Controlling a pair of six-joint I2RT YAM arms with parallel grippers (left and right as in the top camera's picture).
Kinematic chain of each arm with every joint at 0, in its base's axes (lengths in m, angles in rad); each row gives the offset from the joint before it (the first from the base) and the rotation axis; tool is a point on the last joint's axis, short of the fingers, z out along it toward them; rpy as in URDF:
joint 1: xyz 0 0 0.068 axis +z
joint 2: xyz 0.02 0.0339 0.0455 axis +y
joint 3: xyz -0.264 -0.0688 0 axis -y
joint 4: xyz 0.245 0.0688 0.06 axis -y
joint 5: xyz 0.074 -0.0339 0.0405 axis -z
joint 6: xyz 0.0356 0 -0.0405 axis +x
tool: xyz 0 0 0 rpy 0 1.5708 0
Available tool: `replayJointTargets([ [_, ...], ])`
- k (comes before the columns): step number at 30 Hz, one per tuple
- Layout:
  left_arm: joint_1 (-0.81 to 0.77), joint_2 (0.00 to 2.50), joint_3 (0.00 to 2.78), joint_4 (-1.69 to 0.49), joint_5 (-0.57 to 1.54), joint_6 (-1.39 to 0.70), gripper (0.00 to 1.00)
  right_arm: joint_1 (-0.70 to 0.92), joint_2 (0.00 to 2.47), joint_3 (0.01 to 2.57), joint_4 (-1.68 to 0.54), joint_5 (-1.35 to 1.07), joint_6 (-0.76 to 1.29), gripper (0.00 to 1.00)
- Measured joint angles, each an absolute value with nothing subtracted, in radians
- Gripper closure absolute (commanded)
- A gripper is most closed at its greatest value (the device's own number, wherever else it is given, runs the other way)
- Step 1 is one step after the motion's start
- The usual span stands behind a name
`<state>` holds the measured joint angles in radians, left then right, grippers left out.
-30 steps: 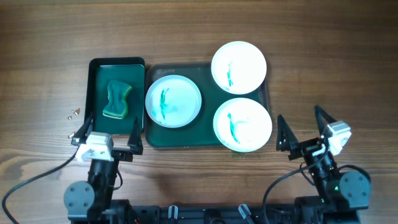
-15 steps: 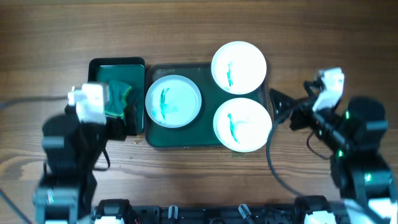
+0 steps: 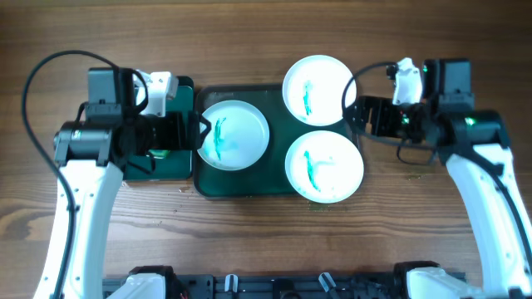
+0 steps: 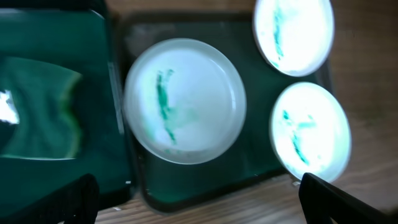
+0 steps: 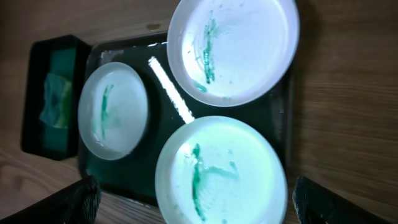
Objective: Clean dirty plates on tray and stack at the side
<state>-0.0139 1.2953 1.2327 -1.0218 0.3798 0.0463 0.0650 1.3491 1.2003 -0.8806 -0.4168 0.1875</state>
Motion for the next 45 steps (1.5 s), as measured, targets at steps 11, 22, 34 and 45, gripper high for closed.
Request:
replayJointTargets([
  [11,-0.014,1.326,1.234,-1.026,0.43,0.022,0.02,0.273,1.551,1.213,-0.748,-0.483,0.297,0.24],
  [22,-0.014,1.365,1.277,-1.097,0.042,-0.255,0.05,0.495,1.874,1.462,-0.709,-0.331,0.453,0.51],
  [34,-0.014,1.468,1.279,-1.105,-0.108,-0.337,0.02,0.505,2.066,1.467,-0.575,-0.286,0.498,0.79],
  [45,-0.014,1.505,1.279,-1.088,-0.109,-0.344,0.0,0.51,2.149,1.47,-0.559,-0.327,0.5,0.84],
])
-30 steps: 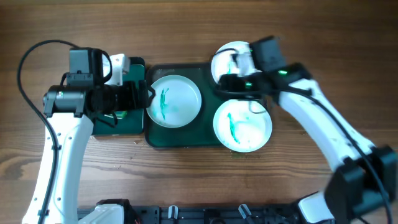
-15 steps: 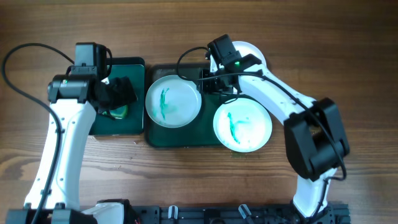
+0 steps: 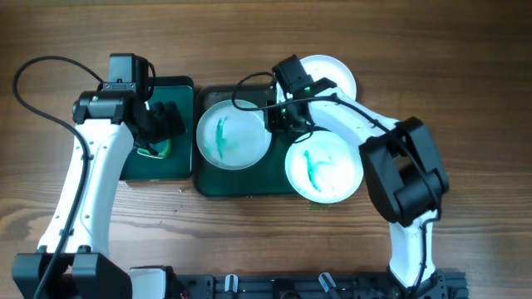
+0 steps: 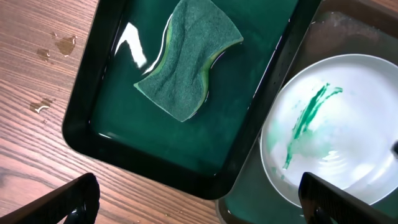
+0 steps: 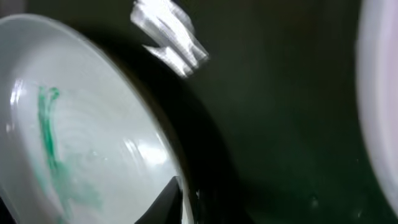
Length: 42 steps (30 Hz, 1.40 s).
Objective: Clean dirty plates on tray and stack at the side
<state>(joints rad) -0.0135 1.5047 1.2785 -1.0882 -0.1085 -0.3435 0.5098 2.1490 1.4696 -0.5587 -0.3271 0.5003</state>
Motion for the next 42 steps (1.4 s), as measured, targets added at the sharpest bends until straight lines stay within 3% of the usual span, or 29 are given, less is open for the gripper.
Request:
replayJointTargets([
  [4,-0.014,1.51,1.279,-1.088,-0.109,-0.344,0.0,0.512,2.157,1.477,-0.561,-0.34,0.517,0.96],
  [11,-0.014,1.512,1.279,-1.094,-0.111,-0.343,0.01,0.517,2.16,1.482,-0.587,-0.336,0.572,0.96],
  [16,-0.014,1.517,1.279,-1.055,-0.146,-0.319,0.11,0.517,2.16,1.484,-0.59,-0.332,0.594,0.96],
  [20,0.013,1.587,1.28,-0.972,-0.127,-0.168,0.16,0.517,2.16,1.484,-0.591,-0.332,0.595,0.96],
  [23,0.05,1.675,1.28,-0.956,-0.107,-0.082,0.28,0.517,2.16,1.484,-0.591,-0.332,0.595,0.96],
  [37,0.146,1.885,1.28,-0.828,-0.012,0.081,0.39,0.517,2.16,1.484,-0.589,-0.332,0.593,0.96],
  [42,0.146,1.913,1.28,-0.821,0.019,0.125,0.51,0.517,2.16,1.484,-0.588,-0.332,0.59,0.96],
])
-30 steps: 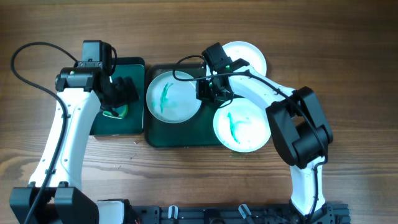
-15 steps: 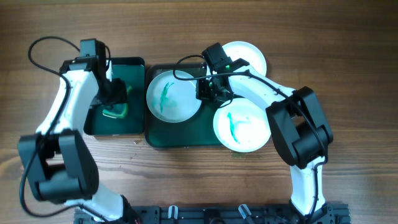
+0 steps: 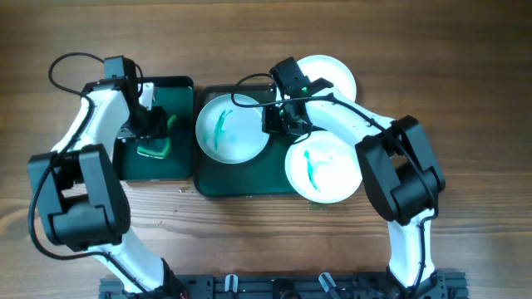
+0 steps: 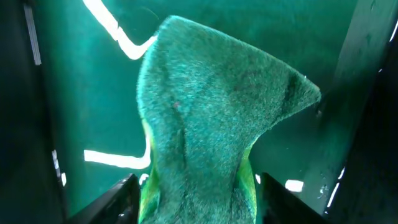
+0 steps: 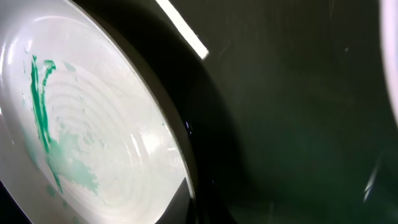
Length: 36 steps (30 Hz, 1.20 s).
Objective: Clean dirty plates on tray and stack at the side
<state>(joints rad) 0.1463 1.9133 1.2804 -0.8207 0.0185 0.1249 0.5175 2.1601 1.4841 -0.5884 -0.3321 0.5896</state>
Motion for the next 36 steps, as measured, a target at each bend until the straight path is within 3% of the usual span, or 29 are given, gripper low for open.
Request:
replayJointTargets([
  [4,0.146,1.936,1.28,-0.814,0.026,0.149,0.58,0.517,2.16,1.484,-0.585,-0.332,0.59,0.96],
  [8,0.146,1.954,1.28,-0.81,0.029,0.16,0.96,0.517,2.16,1.484,-0.582,-0.332,0.59,0.96],
  [36,0.128,1.901,1.412,-1.03,0.123,-0.051,0.96,0.477,2.16,1.484,-0.63,-0.393,0.526,0.96],
])
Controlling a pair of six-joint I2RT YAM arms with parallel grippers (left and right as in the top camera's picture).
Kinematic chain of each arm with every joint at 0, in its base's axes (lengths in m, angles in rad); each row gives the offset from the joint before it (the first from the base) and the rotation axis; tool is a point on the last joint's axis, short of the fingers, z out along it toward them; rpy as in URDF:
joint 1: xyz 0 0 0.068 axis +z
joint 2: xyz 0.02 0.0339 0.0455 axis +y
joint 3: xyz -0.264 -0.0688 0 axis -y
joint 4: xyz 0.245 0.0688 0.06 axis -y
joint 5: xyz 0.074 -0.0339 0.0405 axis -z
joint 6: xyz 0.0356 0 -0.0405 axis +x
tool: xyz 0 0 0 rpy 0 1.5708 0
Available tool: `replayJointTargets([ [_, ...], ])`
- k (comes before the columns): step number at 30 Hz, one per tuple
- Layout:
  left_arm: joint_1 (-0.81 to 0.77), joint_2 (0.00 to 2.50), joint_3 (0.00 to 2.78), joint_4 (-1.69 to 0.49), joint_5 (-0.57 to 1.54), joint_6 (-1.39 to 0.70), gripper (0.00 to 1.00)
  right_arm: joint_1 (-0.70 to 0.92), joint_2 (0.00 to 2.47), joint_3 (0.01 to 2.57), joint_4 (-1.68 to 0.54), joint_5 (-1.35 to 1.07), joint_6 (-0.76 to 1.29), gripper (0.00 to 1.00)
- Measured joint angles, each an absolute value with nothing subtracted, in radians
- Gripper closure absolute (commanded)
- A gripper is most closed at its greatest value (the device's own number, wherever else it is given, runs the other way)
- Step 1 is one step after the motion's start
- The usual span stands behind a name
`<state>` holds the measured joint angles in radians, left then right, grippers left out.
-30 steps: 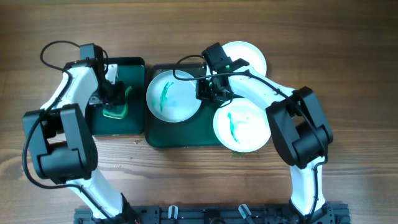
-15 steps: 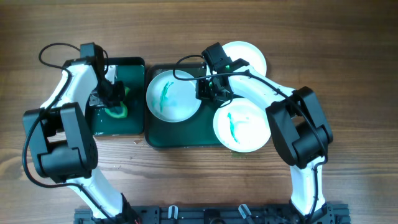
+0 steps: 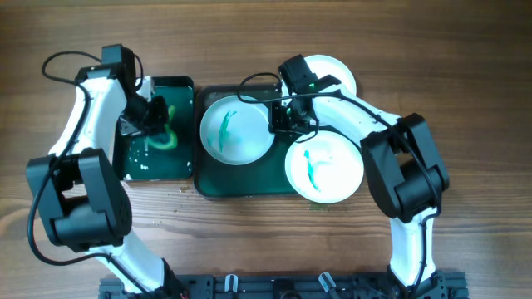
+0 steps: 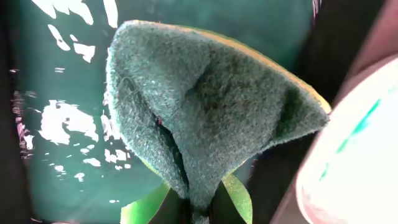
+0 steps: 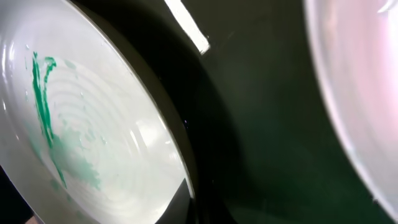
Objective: Clean dirty plates on tray and stack at the side
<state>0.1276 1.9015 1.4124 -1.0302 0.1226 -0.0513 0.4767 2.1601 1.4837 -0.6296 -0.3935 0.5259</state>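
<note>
Three white plates carry green smears. The left plate [image 3: 235,131] lies tilted in the dark tray [image 3: 249,184], and my right gripper [image 3: 280,121] is shut on its right rim; in the right wrist view the rim sits clamped in the gripper [image 5: 193,200] beside the plate's face [image 5: 81,124]. A second plate [image 3: 324,76] rests at the tray's far right corner, a third [image 3: 326,166] at the near right. My left gripper [image 3: 156,116] is shut on the green sponge [image 3: 169,131], which shows folded and pinched [image 4: 205,106] in the gripper [image 4: 199,208].
A small dark tray of water [image 3: 141,162] lies left of the main tray, under the sponge. Both arms' cables loop over the wooden table [image 3: 249,241]. The second plate's edge [image 5: 354,93] is near the right gripper.
My left gripper has shut on the sponge, folding it, and now holds it up near the water tray's right edge. The right gripper still clamps the left plate, now a little to the right.
Both grippers first hung open at either side of the tray. Then the left was over the sponge tray and the right at the left plate's rim. Then the left fingers straddled the sponge and the right held the tilted plate. Now both hold.
</note>
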Motion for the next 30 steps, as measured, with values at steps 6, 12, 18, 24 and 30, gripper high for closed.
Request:
replayJointTargets([
  [6,0.02,1.884,1.474,-1.032,0.174,-0.167,0.96,0.476,2.16,1.484,-0.631,-0.396,0.526,0.96],
  [12,-0.128,1.88,1.48,-1.009,0.189,-0.254,0.96,0.476,2.16,1.484,-0.632,-0.396,0.519,0.96],
  [18,-0.228,1.929,1.481,-0.955,0.192,-0.272,0.96,0.475,2.16,1.484,-0.649,-0.404,0.501,0.96],
  [24,-0.229,2.082,1.483,-0.891,0.192,-0.222,0.96,0.471,2.16,1.484,-0.669,-0.419,0.469,0.96],
  [30,-0.232,2.107,1.502,-0.909,0.2,-0.158,0.96,0.471,2.16,1.484,-0.669,-0.42,0.466,0.96],
])
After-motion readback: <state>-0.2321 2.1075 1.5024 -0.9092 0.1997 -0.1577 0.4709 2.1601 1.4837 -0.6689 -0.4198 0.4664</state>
